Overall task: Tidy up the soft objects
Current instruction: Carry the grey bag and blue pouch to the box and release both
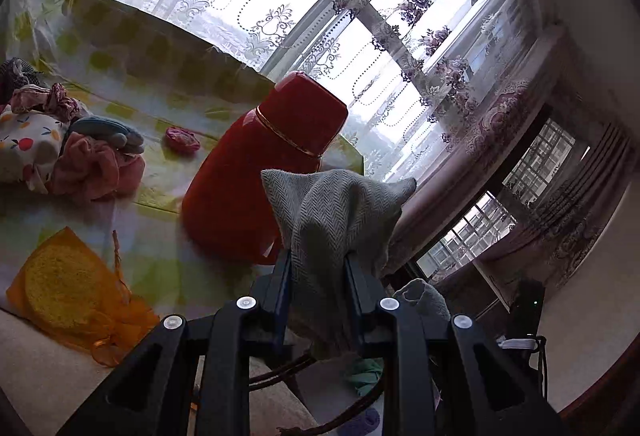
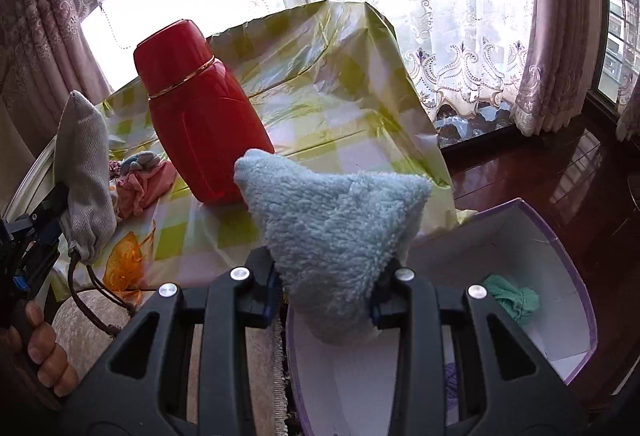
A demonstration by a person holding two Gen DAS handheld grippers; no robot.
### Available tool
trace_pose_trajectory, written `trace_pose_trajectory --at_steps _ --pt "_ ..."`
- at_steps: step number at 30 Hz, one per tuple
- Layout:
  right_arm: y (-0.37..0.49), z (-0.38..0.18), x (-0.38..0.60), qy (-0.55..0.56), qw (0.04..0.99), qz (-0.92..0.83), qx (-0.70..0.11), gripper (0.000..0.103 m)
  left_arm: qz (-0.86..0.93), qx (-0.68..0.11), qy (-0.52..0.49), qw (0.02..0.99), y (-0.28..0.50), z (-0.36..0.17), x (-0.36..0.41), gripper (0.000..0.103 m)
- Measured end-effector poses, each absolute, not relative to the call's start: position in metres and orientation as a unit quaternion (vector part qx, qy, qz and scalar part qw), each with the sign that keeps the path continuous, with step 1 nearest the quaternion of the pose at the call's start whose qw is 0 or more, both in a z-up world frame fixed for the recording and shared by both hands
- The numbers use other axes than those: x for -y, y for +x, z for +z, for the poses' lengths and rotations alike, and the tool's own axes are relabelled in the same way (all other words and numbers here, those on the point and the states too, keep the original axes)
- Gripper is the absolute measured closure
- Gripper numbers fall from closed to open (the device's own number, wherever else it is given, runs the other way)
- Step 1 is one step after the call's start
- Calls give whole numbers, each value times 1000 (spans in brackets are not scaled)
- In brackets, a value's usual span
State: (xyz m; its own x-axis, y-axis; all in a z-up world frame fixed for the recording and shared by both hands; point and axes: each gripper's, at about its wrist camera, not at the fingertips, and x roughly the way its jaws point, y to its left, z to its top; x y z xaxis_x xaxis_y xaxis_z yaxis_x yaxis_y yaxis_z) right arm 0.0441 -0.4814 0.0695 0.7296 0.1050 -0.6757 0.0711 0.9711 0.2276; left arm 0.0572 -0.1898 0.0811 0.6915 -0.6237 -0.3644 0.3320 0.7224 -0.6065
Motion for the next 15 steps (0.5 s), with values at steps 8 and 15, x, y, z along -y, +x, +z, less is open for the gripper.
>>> trace_pose_trajectory --at_steps 8,15 --pt "27 59 529 145 914 -34 -376 66 -320 -328 -202 865 49 74 254 76" --pt "22 57 550 159 914 -58 -370 37 -334 -363 -169 854 50 61 287 52"
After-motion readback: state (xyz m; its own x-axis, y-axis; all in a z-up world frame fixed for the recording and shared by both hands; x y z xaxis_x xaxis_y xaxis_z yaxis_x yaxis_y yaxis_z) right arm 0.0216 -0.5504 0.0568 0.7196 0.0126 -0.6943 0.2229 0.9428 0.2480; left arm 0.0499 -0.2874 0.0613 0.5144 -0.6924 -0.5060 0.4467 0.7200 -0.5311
